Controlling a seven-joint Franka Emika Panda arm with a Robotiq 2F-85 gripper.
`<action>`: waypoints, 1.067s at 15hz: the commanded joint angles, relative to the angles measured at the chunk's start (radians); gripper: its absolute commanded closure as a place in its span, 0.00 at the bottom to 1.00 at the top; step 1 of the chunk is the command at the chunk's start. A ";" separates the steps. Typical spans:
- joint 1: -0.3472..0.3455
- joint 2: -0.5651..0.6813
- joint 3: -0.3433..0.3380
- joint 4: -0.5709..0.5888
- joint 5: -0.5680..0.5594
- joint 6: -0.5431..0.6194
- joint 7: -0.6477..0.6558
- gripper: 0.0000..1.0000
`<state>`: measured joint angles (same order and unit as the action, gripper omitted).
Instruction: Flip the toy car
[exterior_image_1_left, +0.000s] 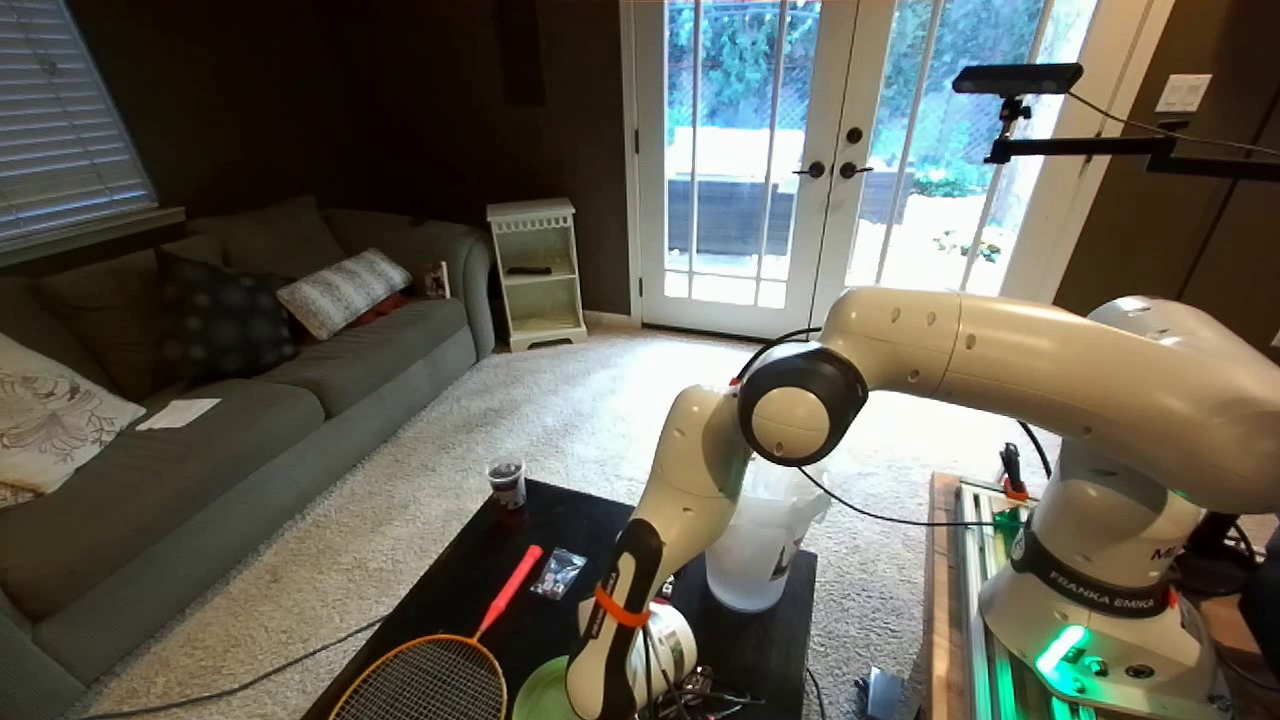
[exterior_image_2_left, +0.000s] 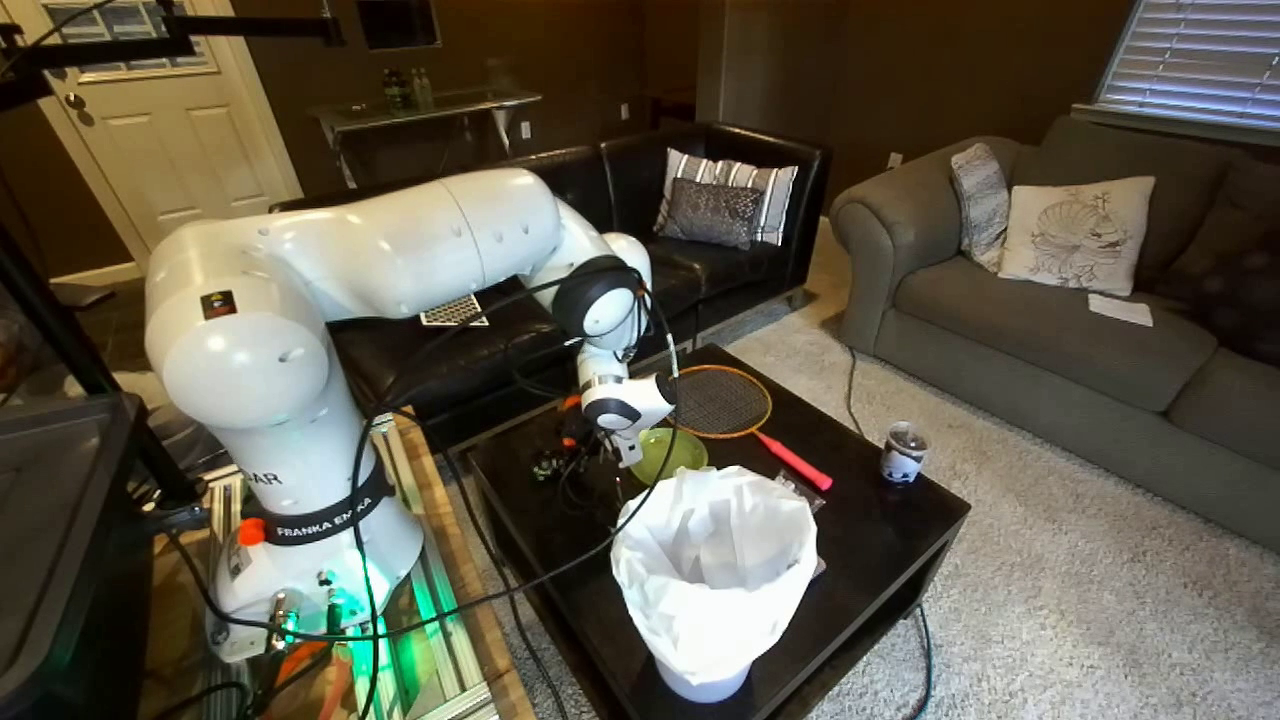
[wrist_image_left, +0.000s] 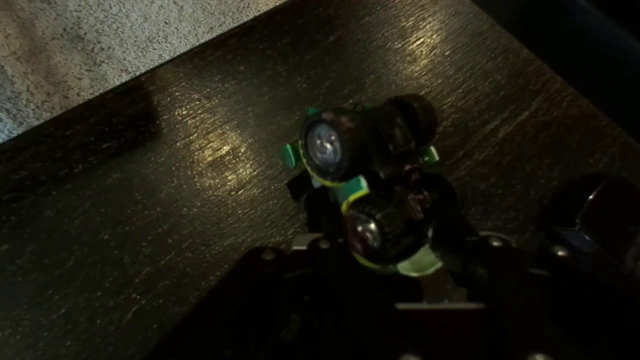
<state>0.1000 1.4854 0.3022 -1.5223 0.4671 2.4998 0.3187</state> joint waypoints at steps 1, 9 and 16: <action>0.027 0.000 -0.020 0.024 0.009 -0.033 0.034 0.80; 0.092 -0.117 -0.091 -0.088 0.012 -0.115 0.263 0.86; 0.231 -0.132 -0.201 -0.010 -0.039 -0.346 0.664 0.86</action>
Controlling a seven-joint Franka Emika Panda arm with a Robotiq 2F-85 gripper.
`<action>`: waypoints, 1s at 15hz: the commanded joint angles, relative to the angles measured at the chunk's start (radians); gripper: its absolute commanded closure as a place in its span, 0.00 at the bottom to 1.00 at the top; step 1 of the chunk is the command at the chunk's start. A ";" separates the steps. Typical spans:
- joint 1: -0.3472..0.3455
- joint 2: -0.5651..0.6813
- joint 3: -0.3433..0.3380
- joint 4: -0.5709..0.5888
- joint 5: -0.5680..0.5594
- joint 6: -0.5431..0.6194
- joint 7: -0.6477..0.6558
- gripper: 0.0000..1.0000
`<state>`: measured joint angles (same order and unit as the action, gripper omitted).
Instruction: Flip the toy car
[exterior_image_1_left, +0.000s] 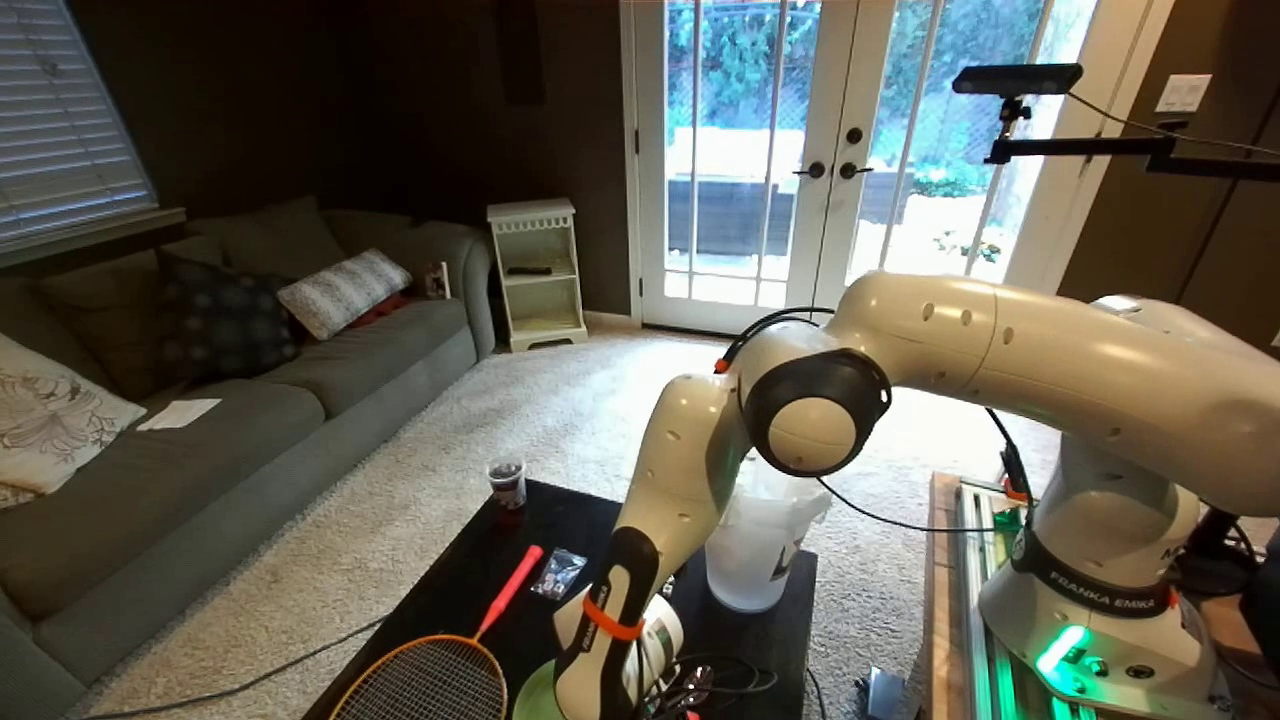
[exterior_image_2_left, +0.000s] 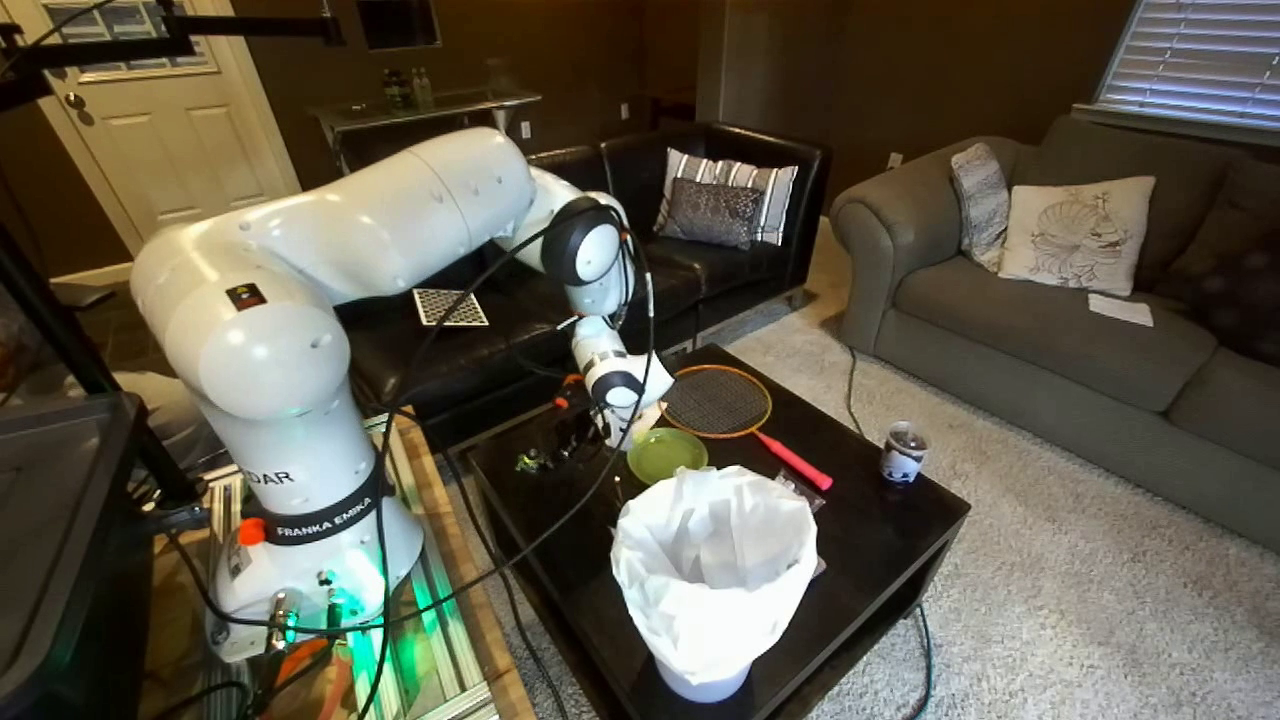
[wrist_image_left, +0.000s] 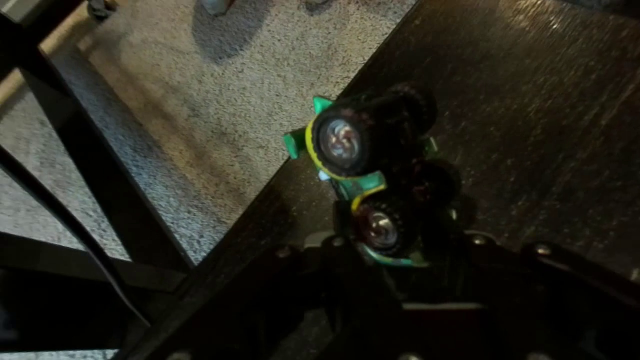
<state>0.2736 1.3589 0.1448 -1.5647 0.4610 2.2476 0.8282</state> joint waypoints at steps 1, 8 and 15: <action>0.072 0.004 -0.055 0.054 -0.046 -0.132 0.207 0.86; 0.149 0.102 -0.119 0.248 -0.181 -0.412 0.552 0.86; 0.187 0.141 -0.151 0.346 -0.329 -0.582 0.748 0.86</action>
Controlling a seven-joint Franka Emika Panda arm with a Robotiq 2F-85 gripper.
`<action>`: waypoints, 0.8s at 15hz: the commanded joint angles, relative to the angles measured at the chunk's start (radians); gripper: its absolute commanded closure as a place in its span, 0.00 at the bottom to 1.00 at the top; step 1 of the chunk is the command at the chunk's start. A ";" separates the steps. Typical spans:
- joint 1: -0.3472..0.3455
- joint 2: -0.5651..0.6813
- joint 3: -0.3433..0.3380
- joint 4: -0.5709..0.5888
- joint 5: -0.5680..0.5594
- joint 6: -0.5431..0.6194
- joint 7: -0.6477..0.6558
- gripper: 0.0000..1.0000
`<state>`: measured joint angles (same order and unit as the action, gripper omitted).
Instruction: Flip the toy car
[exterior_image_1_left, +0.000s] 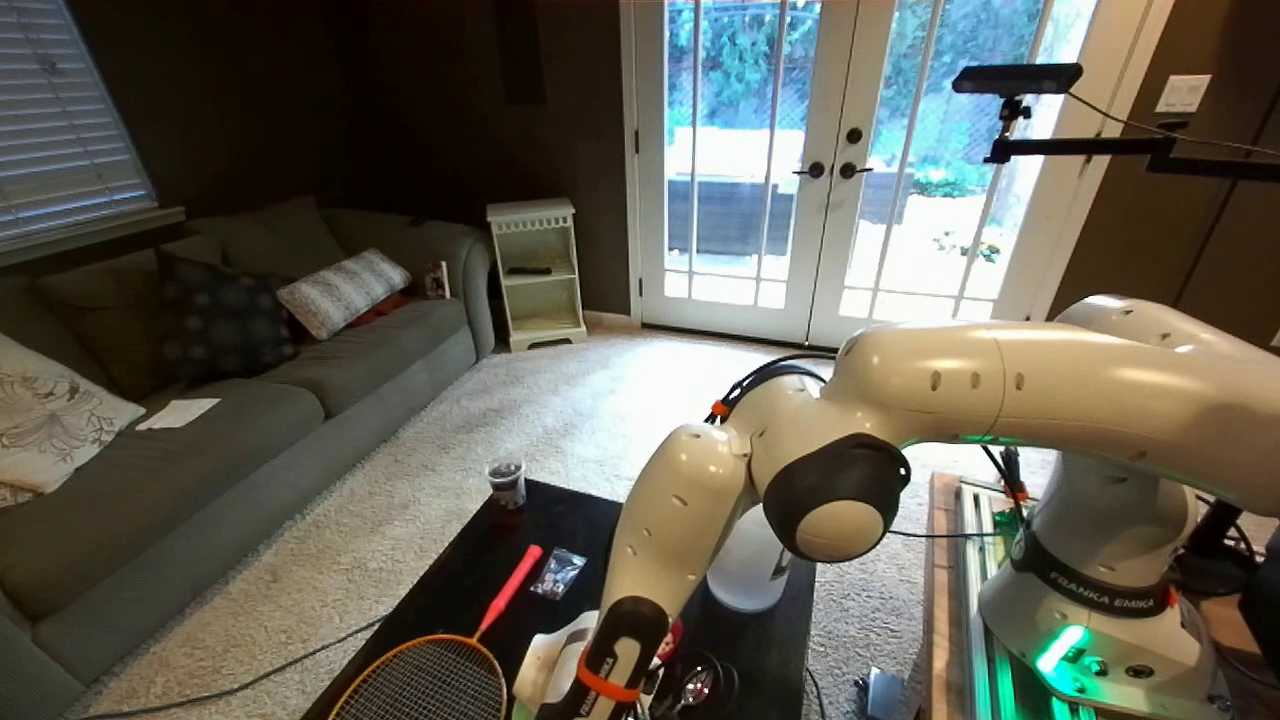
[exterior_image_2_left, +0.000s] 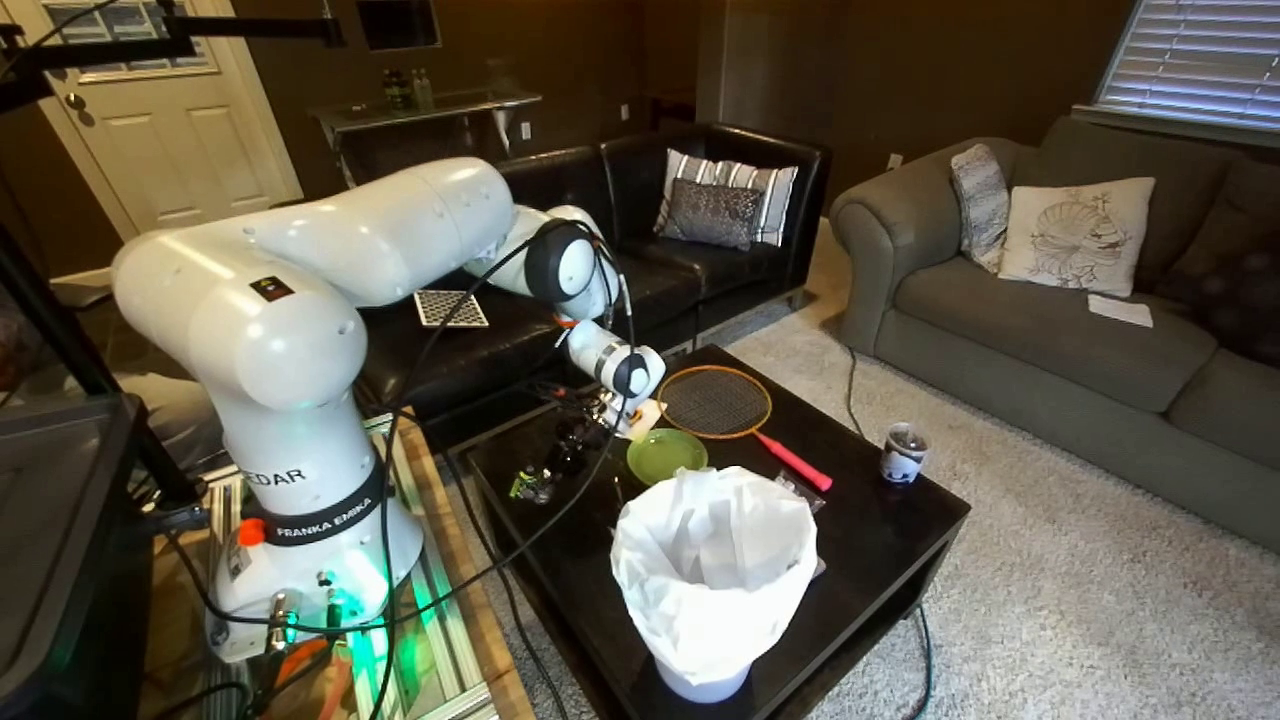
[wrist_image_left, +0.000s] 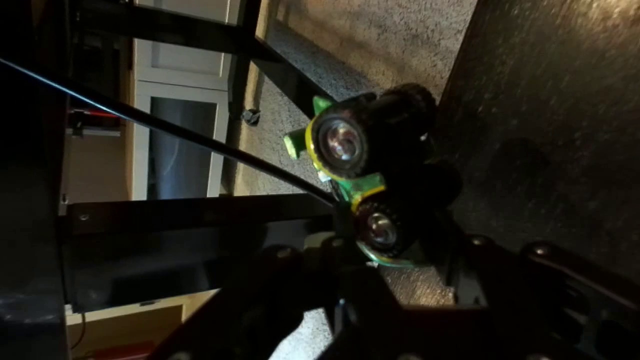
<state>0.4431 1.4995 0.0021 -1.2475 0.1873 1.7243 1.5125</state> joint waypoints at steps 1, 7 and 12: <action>0.018 -0.001 -0.008 0.029 -0.069 -0.065 0.074 0.86; -0.001 -0.009 0.007 0.011 -0.098 0.039 0.063 0.86; 0.011 -0.009 -0.021 -0.001 -0.128 0.168 0.094 0.86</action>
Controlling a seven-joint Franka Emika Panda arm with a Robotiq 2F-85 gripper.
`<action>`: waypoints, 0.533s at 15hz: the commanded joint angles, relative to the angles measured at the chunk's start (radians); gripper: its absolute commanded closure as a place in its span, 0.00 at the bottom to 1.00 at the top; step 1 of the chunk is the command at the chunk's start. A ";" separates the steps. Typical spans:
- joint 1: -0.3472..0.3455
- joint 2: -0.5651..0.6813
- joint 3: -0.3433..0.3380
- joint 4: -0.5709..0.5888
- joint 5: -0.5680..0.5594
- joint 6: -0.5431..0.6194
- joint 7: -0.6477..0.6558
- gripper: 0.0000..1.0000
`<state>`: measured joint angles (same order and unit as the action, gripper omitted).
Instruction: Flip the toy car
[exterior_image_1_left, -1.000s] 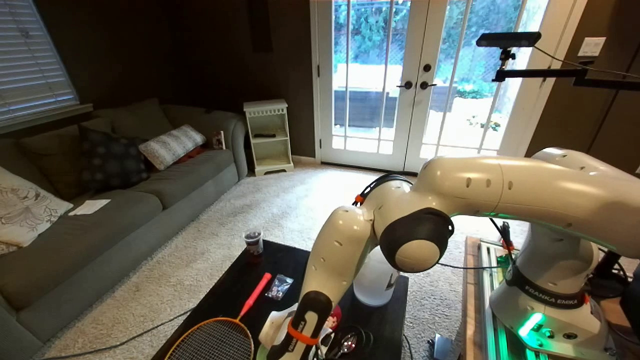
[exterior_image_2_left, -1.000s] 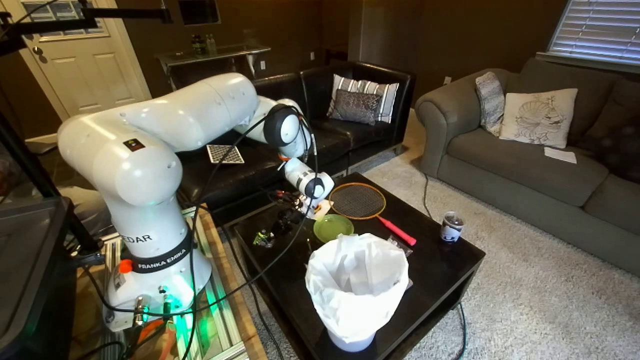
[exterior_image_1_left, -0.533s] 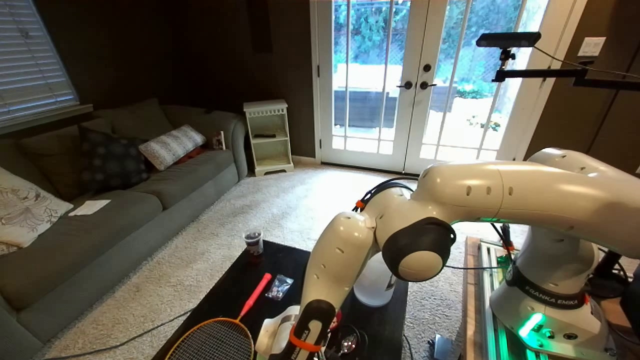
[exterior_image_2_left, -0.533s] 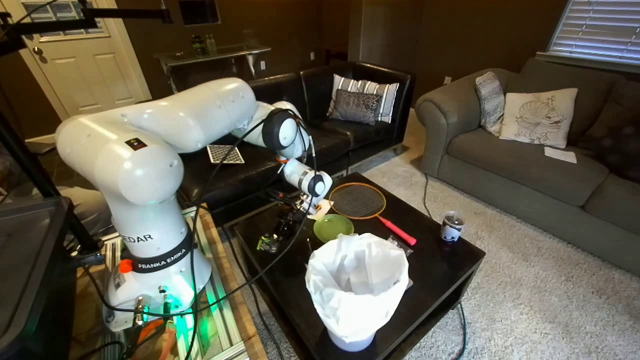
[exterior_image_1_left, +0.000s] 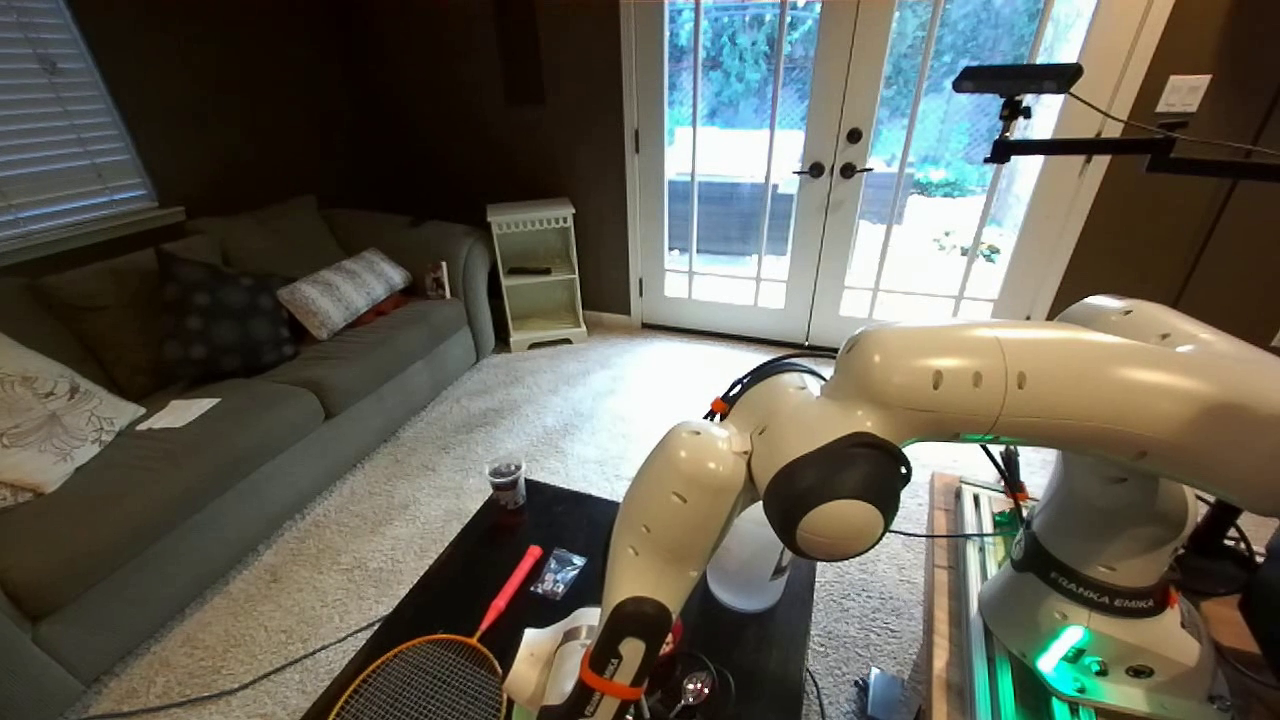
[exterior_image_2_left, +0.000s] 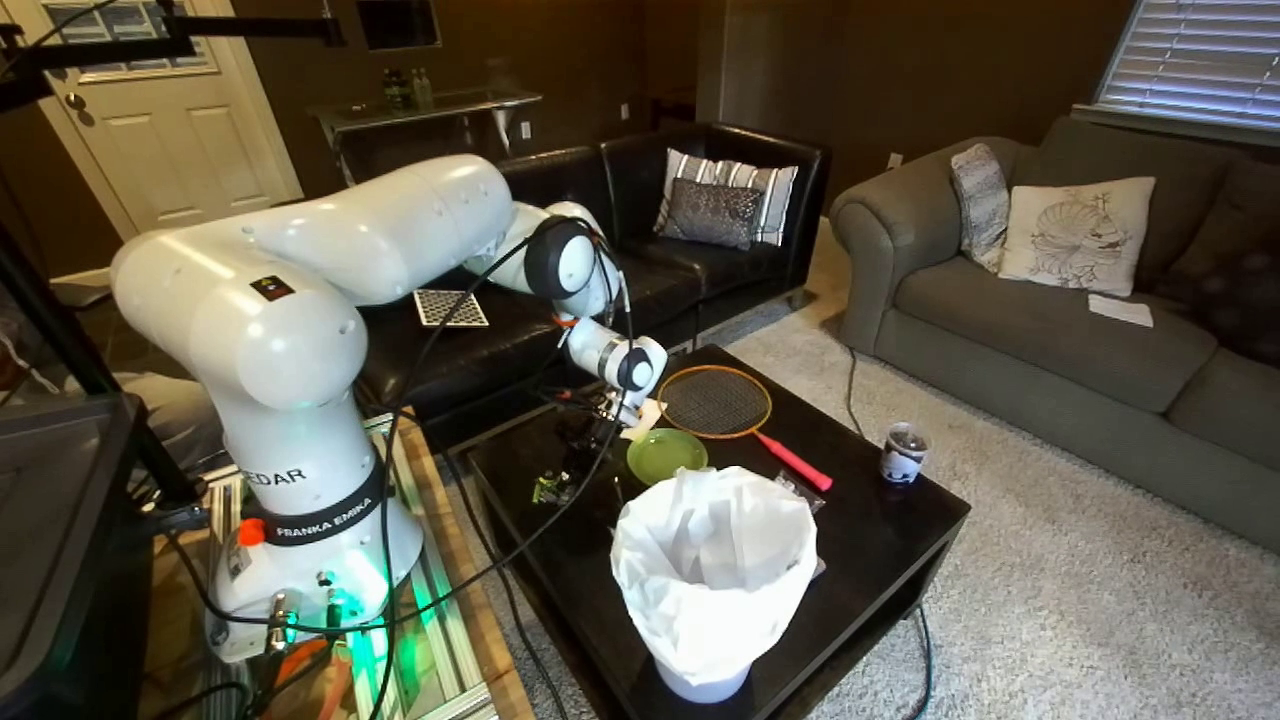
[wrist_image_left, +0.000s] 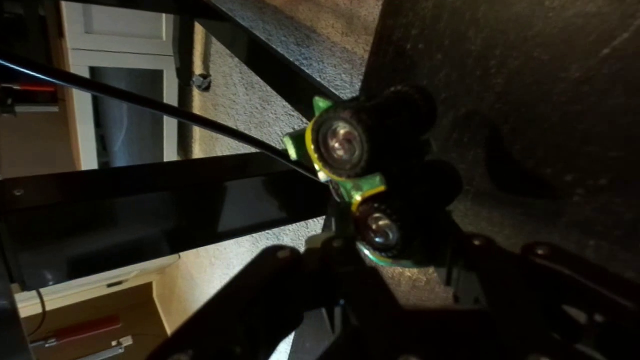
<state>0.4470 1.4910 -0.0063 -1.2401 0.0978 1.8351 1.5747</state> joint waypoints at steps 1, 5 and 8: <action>0.005 0.000 -0.017 -0.012 -0.045 0.076 0.036 0.86; 0.018 0.001 -0.037 -0.013 -0.073 0.096 0.082 0.86; 0.015 0.001 -0.031 -0.014 -0.084 0.102 0.107 0.66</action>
<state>0.4483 1.4918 -0.0372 -1.2452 0.0449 1.9164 1.6377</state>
